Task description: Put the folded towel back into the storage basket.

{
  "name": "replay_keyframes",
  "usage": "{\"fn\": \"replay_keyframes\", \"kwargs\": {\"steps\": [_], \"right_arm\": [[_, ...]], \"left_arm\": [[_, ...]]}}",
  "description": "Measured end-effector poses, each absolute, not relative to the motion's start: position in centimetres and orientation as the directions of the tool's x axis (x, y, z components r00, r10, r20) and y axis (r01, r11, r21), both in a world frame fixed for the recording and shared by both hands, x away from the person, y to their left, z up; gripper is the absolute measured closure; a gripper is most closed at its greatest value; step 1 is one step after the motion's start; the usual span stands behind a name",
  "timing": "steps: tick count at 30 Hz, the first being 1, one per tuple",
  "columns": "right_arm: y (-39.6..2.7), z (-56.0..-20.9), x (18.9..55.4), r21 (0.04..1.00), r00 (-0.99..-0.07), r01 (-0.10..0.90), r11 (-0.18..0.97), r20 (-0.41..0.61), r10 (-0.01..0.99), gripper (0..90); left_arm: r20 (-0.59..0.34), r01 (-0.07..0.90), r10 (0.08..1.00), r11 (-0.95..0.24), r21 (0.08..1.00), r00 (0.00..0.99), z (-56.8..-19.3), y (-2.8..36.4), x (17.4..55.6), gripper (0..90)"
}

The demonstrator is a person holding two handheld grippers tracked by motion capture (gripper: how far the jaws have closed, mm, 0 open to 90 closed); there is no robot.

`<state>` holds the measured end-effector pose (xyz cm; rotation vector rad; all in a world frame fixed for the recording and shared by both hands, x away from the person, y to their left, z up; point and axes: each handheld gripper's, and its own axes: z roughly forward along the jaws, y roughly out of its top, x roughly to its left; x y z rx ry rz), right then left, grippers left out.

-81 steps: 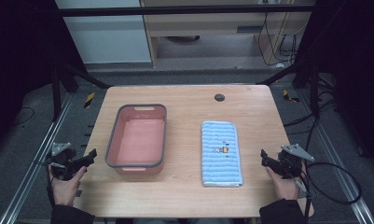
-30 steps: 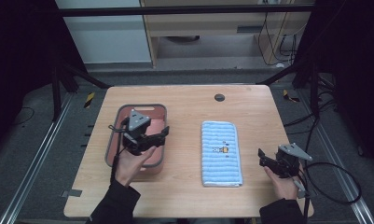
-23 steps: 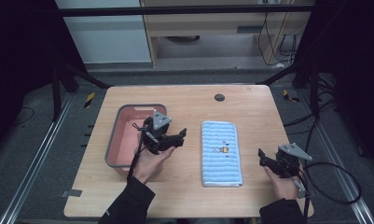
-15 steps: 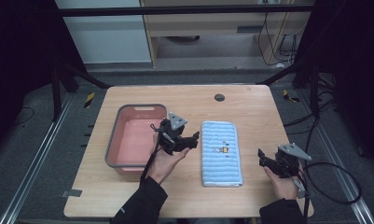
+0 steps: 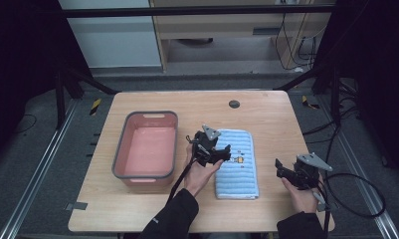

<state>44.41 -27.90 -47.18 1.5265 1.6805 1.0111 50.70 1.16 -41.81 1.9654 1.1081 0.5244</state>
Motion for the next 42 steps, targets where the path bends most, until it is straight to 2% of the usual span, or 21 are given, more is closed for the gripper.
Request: {"fn": "replay_keyframes", "kwargs": {"steps": [5, 17, 27, 34, 42], "right_arm": [[-28.0, -47.2, 44.4, 0.867, -0.109, 0.498, 0.021, 0.039, 0.993, 21.2], [-28.2, -47.3, 44.4, 0.866, -0.1, 0.5, 0.015, 0.041, 0.994, 20.1], [-28.2, -47.4, 44.4, 0.863, -0.101, 0.504, 0.009, 0.048, 0.994, 18.9], [-28.4, -47.5, 44.4, 0.861, -0.097, 0.508, 0.009, 0.047, 0.994, 17.0], [-28.4, -47.5, 44.5, 0.859, -0.099, 0.512, 0.008, 0.05, 0.994, 16.1]], "left_arm": [[-0.034, 0.538, 0.844, -0.309, 0.784, 0.535, -42.9, 0.0, 51.1, 22.3], [-0.063, 0.598, 0.858, -0.301, 0.743, 0.51, -45.6, -2.2, 52.0, 11.7], [-0.075, 0.618, 0.857, -0.303, 0.725, 0.509, -47.2, -3.4, 52.4, 11.3], [-0.029, 0.652, 0.868, -0.35, 0.673, 0.496, -48.9, -4.3, 52.7, 10.7], [-0.016, 0.666, 0.877, -0.353, 0.656, 0.48, -49.4, -4.6, 52.7, 11.9]]}}
